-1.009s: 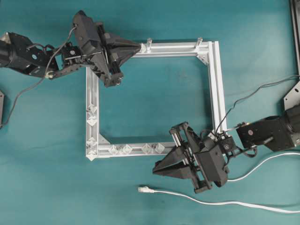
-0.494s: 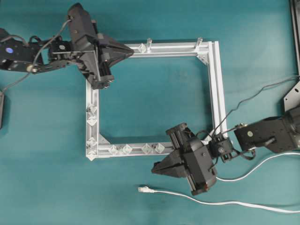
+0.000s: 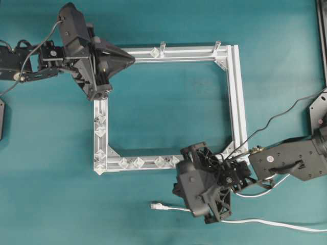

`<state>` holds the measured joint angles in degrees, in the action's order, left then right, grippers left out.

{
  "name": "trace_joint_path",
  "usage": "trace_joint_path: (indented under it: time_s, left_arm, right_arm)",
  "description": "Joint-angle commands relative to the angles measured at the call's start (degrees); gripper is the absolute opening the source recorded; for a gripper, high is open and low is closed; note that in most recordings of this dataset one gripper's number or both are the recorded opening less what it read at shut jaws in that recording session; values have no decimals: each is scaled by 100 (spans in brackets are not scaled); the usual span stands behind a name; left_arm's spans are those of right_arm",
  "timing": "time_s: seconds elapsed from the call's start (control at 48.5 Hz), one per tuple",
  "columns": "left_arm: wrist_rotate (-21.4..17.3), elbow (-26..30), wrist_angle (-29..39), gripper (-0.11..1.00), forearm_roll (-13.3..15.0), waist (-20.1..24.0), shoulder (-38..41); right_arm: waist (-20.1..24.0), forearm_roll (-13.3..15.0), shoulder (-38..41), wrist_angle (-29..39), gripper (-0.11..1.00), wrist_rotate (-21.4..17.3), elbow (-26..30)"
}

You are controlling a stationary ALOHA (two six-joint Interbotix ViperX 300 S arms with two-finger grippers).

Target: Move the cable alternately left and right between 8 closely spaced pins so it hooks onto each one.

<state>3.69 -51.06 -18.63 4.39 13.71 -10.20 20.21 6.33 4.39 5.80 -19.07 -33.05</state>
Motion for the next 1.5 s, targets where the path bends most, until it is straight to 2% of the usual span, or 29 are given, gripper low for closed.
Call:
trace_joint_path:
  time_s: [0.0, 0.062, 0.103, 0.206, 0.247, 0.33, 0.453, 0.494, 1.009, 1.215, 1.483]
  left_arm:
    - [97, 53, 44, 36, -18, -79, -158]
    - [79, 0, 97, 53, -18, -132, -202]
    - [70, -44, 114, 60, -26, -149, -237]
    - [62, -211, 132, 61, -26, -220, -352]
    - [62, -290, 132, 61, -26, -237, -439]
    - [62, -457, 132, 61, -26, -264, -615]
    - [53, -756, 149, 61, -26, -264, -949]
    - [53, -835, 167, 61, -26, -272, -1055]
    - [35, -1688, 598, 61, -35, -281, -2408]
    - [9, -1942, 721, 61, -35, -281, -2804]
    - [18, -2215, 765, 61, -35, -281, -3278]
  right_arm:
    - [44, 9, -114, 272, 0, -237, 220]
    - [79, 9, -79, 422, 0, -457, 290]
    - [97, 9, -44, 510, 0, -554, 343]
    - [141, 9, 70, 782, 1, -729, 519]
    - [149, 9, 132, 923, 5, -782, 598]
    - [167, 9, 255, 1169, 23, -844, 782]
    - [176, 9, 475, 1397, 60, -853, 1090]
    - [185, 9, 545, 1441, 66, -861, 1195]
    - [220, 0, 1327, 1564, 66, -1107, 1942]
    - [220, -9, 1547, 1564, 66, -1389, 1969]
    - [220, -9, 1731, 1564, 65, -1397, 1978]
